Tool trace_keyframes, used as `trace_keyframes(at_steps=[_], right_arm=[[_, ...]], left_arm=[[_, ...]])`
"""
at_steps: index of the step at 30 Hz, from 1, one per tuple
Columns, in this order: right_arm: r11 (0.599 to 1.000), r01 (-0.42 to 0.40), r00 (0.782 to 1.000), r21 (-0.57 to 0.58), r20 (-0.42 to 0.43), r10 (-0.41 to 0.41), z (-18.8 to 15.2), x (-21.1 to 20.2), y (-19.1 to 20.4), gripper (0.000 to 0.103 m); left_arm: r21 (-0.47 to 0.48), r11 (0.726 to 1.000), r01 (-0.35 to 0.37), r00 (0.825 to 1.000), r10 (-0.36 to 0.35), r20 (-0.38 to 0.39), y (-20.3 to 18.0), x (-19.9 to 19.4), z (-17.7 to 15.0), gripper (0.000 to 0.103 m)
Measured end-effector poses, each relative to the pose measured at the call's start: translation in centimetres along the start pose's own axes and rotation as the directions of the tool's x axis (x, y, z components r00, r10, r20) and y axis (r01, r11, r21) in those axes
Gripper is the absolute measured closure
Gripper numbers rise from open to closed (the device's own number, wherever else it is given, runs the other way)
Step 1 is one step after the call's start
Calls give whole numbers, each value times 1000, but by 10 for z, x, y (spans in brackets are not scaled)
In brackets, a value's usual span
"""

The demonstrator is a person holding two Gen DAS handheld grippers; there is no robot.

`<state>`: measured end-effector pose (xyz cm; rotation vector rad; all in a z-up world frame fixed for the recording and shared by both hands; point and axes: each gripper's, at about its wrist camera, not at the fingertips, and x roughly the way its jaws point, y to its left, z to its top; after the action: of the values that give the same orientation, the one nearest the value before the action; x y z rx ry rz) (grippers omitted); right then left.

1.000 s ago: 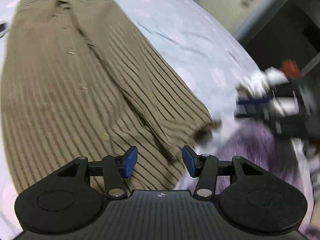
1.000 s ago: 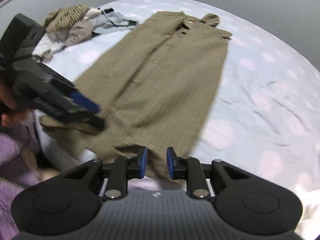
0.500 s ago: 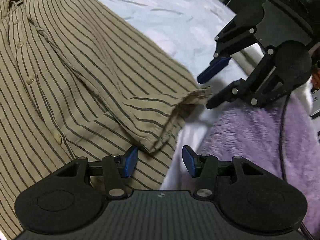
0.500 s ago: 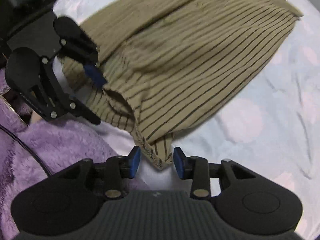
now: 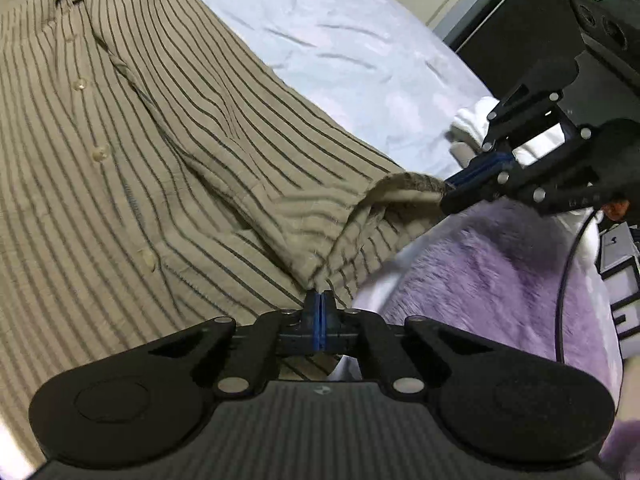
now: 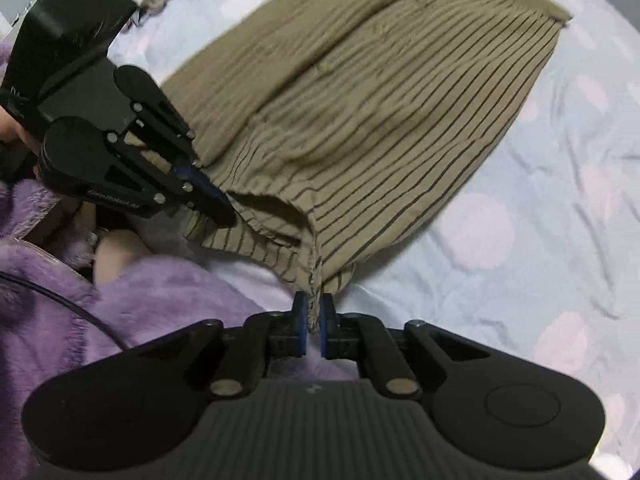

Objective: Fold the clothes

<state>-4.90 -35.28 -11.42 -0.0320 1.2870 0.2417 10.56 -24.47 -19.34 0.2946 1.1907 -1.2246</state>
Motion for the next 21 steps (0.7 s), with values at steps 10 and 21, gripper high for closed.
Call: trace_keyframes(at_steps=[10,21], right_arm=[[999,51,998,6,-39,-50,-14,-22,27,100],[944,161,963,289,164,-215,-31,-26,29,77]], left_arm=[[-47,999,-4,999,1,-55,7,-5,-21,103],[-254,967,19,990,18,142,31,-31,-10,57]])
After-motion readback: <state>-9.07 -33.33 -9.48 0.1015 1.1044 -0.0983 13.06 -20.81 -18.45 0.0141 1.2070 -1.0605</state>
